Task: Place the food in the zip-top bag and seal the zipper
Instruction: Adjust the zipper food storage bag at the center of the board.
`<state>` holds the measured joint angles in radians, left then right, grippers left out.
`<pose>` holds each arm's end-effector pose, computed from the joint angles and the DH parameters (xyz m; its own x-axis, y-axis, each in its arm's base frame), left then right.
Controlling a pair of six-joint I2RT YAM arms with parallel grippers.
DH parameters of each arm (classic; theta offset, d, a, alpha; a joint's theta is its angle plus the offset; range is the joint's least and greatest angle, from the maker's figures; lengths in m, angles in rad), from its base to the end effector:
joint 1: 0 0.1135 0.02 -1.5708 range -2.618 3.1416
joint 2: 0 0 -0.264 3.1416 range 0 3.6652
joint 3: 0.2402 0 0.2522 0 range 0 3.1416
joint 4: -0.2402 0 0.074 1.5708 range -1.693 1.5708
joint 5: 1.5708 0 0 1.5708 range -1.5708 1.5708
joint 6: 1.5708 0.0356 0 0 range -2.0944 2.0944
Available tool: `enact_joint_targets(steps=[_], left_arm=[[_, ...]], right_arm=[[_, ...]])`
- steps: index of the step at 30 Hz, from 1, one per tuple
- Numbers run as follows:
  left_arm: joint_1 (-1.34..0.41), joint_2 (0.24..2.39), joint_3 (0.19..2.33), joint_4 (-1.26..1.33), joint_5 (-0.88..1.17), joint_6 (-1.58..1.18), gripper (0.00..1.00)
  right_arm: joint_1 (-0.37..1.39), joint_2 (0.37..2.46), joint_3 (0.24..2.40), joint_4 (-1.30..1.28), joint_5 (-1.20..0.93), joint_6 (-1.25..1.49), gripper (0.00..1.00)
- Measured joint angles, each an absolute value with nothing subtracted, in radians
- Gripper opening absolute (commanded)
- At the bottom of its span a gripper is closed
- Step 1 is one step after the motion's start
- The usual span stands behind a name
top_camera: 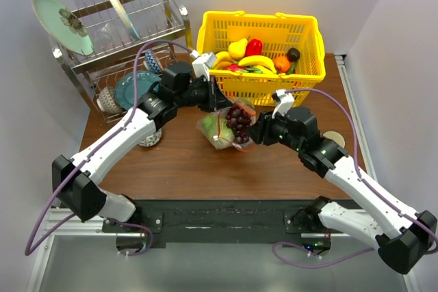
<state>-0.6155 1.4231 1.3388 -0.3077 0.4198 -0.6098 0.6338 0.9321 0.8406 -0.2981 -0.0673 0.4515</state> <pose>0.2600 -0.2016 0.3731 -0.7338 -0.1216 -0.6684 0.5057 0.5592 -0.6569 0.1705 0.1283 0.3212 -0.5551 0.1323 -0.8212 -0.4432 0.7884 0.4266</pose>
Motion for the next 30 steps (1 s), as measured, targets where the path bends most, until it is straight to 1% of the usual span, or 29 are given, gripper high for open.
enact_joint_targets(steps=[5,8,9,10,12,13,15,17,18,21,27,30], left_arm=[[-0.616,1.424,1.339,-0.320,0.420,-0.610,0.00],[-0.614,1.424,1.339,-0.323,0.419,-0.610,0.00],[-0.613,1.424,1.339,-0.322,0.419,-0.609,0.00],[-0.611,1.424,1.339,-0.322,0.419,-0.609,0.00],[-0.609,1.424,1.339,-0.323,0.418,-0.609,0.00],[-0.609,1.424,1.339,-0.323,0.416,-0.609,0.00],[-0.608,1.424,1.339,-0.322,0.416,-0.609,0.00],[-0.608,1.424,1.339,-0.323,0.416,-0.609,0.00],[-0.608,1.424,1.339,-0.323,0.416,-0.609,0.00],[-0.608,1.424,1.339,-0.323,0.417,-0.609,0.00],[-0.608,1.427,1.340,-0.323,0.421,-0.609,0.00],[-0.608,1.439,1.340,-0.323,0.424,-0.601,0.00]], right_arm=[[0.634,0.971,0.780,-0.300,-0.050,0.462,0.33],[0.634,0.986,0.748,-0.302,-0.032,0.472,0.32],[0.634,0.986,0.738,-0.304,-0.024,0.476,0.34],[0.634,0.986,0.730,-0.305,-0.017,0.479,0.43],[0.634,0.983,0.724,-0.308,-0.011,0.487,0.45],[0.634,0.978,0.722,-0.309,-0.009,0.490,0.40],[0.634,0.965,0.721,-0.309,-0.006,0.490,0.37],[0.634,0.953,0.720,-0.308,0.004,0.493,0.31],[0.634,0.950,0.719,-0.309,0.007,0.493,0.21],[0.634,0.950,0.715,-0.307,0.009,0.495,0.00],[0.634,0.960,0.739,-0.338,0.007,0.506,0.00],[0.634,0.987,0.864,-0.434,0.005,0.508,0.00]])
